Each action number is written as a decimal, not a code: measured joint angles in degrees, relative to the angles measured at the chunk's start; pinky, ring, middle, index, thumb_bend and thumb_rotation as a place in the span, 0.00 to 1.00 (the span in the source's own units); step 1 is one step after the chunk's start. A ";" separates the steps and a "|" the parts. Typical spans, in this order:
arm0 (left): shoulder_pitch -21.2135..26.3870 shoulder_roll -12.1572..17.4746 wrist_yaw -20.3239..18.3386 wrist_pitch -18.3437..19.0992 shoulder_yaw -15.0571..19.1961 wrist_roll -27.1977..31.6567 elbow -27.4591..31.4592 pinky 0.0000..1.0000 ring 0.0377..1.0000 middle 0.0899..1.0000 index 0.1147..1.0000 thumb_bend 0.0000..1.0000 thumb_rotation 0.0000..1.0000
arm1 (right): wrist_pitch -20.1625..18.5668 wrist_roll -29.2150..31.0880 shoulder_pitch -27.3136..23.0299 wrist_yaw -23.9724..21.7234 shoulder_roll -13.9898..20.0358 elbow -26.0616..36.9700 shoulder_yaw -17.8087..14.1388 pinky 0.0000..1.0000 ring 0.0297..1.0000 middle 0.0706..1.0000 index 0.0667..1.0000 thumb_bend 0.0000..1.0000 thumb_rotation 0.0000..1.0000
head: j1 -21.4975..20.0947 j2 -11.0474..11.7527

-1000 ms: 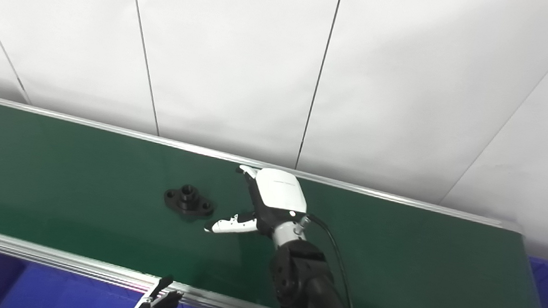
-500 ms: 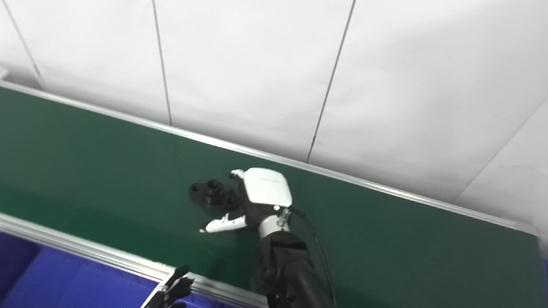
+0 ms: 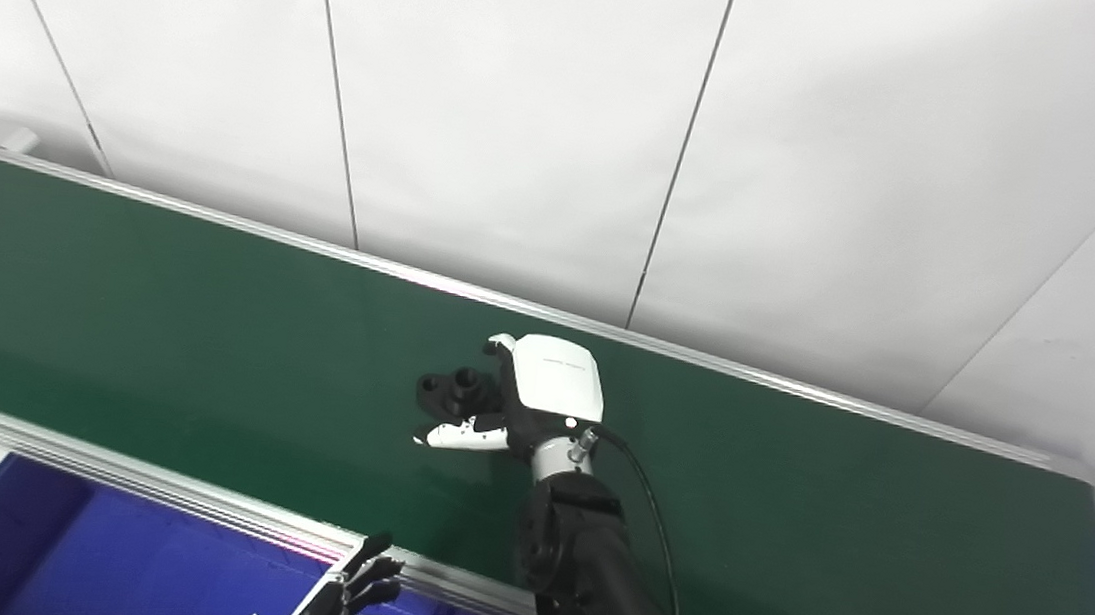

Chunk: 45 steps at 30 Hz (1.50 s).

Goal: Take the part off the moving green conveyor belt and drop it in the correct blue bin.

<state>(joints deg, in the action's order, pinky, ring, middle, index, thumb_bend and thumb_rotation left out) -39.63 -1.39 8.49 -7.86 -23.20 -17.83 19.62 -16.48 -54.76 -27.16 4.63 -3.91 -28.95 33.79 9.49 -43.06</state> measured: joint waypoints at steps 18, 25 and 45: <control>-0.20 0.18 0.01 0.01 -0.25 0.03 0.25 0.76 0.82 0.87 0.90 0.41 0.69 | -0.93 -1.99 -0.04 5.25 -0.33 -0.73 3.27 0.09 0.14 0.21 0.45 0.51 0.11 | -0.09 -0.62; -0.22 0.18 0.01 0.01 -0.25 0.02 0.27 0.76 0.82 0.86 0.89 0.44 0.72 | -0.99 -2.60 0.15 5.25 -0.06 -0.42 3.42 0.11 0.15 0.22 0.45 0.51 0.11 | -0.79 -0.62; -1.29 0.18 0.01 2.06 -0.41 0.11 2.17 0.83 0.82 0.77 0.91 0.37 0.87 | -1.98 -3.65 11.31 -12.51 8.01 31.45 2.70 0.13 0.16 0.23 0.45 0.51 0.13 | -11.24 -1.76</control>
<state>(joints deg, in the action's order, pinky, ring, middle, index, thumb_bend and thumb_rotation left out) -40.92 -1.21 8.50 -5.79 -23.62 -17.72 21.78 -18.45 -58.41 -15.85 -7.88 4.09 2.50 36.49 -1.74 -44.82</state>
